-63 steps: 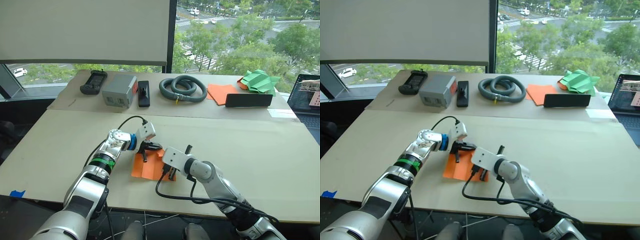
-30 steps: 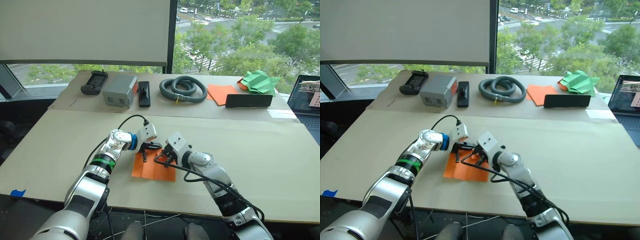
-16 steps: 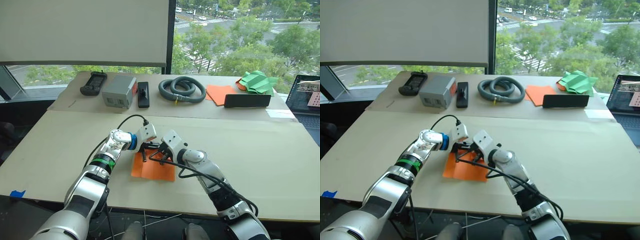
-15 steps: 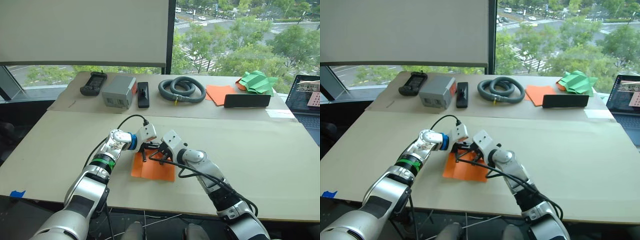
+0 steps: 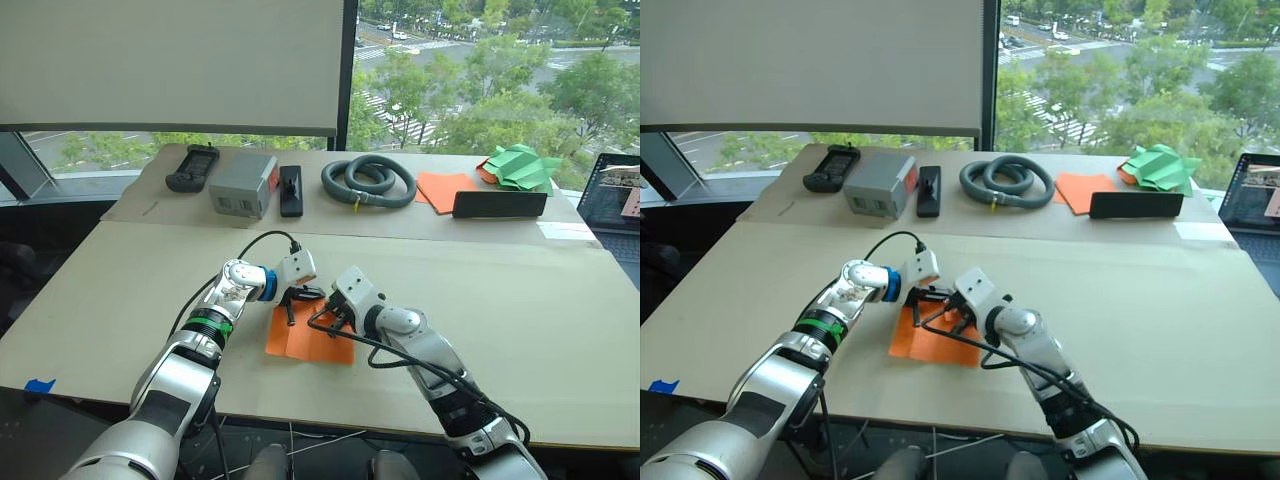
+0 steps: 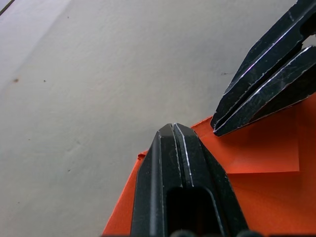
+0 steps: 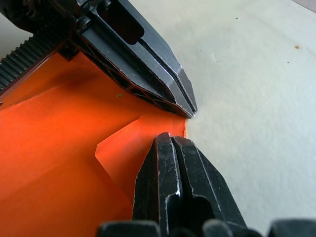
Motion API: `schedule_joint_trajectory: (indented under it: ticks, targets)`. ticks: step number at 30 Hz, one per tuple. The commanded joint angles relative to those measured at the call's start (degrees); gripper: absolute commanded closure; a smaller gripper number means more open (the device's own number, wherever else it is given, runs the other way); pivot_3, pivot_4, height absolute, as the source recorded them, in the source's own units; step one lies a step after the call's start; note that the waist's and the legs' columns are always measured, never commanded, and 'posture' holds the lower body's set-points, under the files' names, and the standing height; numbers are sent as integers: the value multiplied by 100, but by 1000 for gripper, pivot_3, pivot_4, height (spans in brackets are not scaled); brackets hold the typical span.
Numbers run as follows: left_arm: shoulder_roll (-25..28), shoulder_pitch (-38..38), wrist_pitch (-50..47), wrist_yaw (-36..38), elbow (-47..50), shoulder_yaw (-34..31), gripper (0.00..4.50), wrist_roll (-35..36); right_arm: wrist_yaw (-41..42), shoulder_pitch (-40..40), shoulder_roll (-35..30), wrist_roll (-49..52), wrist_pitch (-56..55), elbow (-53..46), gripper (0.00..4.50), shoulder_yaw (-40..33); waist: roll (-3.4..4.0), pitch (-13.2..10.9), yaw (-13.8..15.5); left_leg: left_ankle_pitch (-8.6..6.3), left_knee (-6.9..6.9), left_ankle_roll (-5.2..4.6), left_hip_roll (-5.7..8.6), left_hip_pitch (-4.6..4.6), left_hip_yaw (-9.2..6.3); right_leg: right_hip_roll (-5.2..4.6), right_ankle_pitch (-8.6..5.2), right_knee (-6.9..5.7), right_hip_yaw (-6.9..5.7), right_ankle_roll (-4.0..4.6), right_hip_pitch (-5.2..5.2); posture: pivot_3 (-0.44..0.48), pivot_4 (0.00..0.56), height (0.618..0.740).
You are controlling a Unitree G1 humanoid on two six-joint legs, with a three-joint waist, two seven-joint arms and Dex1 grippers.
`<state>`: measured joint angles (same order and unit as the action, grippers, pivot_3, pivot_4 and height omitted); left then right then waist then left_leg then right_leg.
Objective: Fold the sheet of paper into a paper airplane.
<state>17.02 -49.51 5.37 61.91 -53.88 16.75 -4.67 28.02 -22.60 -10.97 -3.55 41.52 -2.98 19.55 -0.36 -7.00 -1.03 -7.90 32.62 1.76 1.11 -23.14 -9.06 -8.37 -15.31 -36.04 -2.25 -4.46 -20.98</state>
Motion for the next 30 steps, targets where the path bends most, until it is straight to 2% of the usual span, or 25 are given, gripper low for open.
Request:
schedule_joint_trajectory:
  ticks: [1, 21, 30]
  targets:
    - [35, 110, 13, 58, -84, 123, 4500, -209, 36, 393, -178, -9, 512, 195, 4461, 137, 0, 5, 7, -1, 0, 1, 0, 0, 0, 0, -1, 1, 0, 1, 0, 0, 150, 702]
    - [55, 96, 95, 113, -138, 148, 4500, -242, -141, 1397, -644, 271, 1105, -836, 4461, -69, -8, 26, 38, -29, 5, 47, -1, 1, 3, -7, -8, 14, -12, -2, 22, 0, 150, 702]
    - [10, 19, 154, 104, -241, 143, 4500, -260, -269, 1468, -604, 469, 1287, -1267, 4461, -207, -11, 28, 42, -33, 6, 52, -1, 1, 3, -11, -16, 22, -17, 6, 31, 0, 150, 702]
